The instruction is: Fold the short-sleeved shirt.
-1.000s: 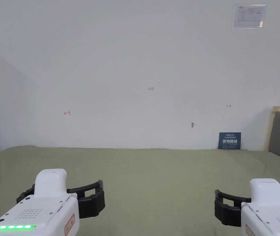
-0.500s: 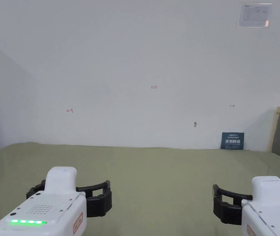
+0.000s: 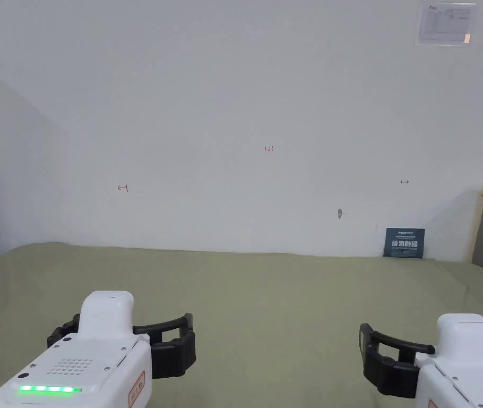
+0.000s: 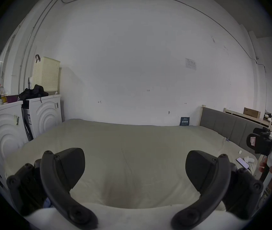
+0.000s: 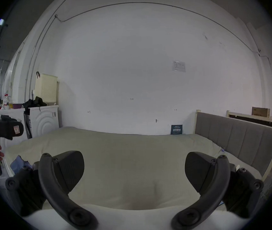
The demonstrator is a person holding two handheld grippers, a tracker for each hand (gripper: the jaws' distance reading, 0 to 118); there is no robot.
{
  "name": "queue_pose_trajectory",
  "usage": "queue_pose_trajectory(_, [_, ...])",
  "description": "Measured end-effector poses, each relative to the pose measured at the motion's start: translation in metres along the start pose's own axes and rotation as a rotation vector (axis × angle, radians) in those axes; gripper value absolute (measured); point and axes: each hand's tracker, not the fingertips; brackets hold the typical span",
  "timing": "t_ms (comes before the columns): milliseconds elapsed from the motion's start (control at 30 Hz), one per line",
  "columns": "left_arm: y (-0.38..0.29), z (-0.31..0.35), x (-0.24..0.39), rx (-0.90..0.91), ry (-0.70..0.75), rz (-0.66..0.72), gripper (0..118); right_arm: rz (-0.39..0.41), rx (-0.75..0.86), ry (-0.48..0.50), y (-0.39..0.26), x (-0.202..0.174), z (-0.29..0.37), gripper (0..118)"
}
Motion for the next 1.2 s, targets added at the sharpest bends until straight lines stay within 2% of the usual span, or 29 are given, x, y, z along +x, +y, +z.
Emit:
queue_pose_trajectory(133, [0.0, 0.001, -0.002, -0.003, -0.005, 0.01, 118, -0.032, 0.002, -0.012, 0.0, 0.005, -0.002, 118])
queue_pose_trajectory(233, [0.0, 0.001, -0.002, -0.004, -0.002, 0.015, 118, -0.045, -0.016, 0.059, 0.002, 0.007, -0.003, 118])
queue_pose_trajectory(367, [-0.001, -0.001, -0.006, -0.012, -0.006, 0.034, 118, -0.059, -0.016, 0.069, 0.0, 0.006, -0.003, 118])
queue_pose_trajectory(500, [-0.002, 0.001, -0.004, -0.015, -0.013, 0.038, 118, -0.061, -0.012, 0.064, 0.003, 0.001, 0.0, 118])
queue_pose_trajectory(600, [-0.001, 0.0, -0.004, -0.017, -0.022, 0.039, 118, -0.024, -0.028, 0.006, 0.008, -0.005, -0.002, 118])
queue_pose_trajectory(867, [0.0, 0.001, -0.003, -0.018, -0.039, 0.039, 118, 0.015, -0.041, -0.049, 0.005, -0.003, -0.007, 118])
queue_pose_trajectory(1000, [0.0, 0.001, -0.003, -0.022, -0.049, 0.045, 118, -0.019, -0.067, -0.024, 0.011, 0.002, -0.005, 118])
queue_pose_trajectory(1200, [0.004, 0.002, 0.001, -0.016, -0.047, 0.023, 118, -0.046, -0.076, -0.044, 0.027, 0.006, -0.005, 118])
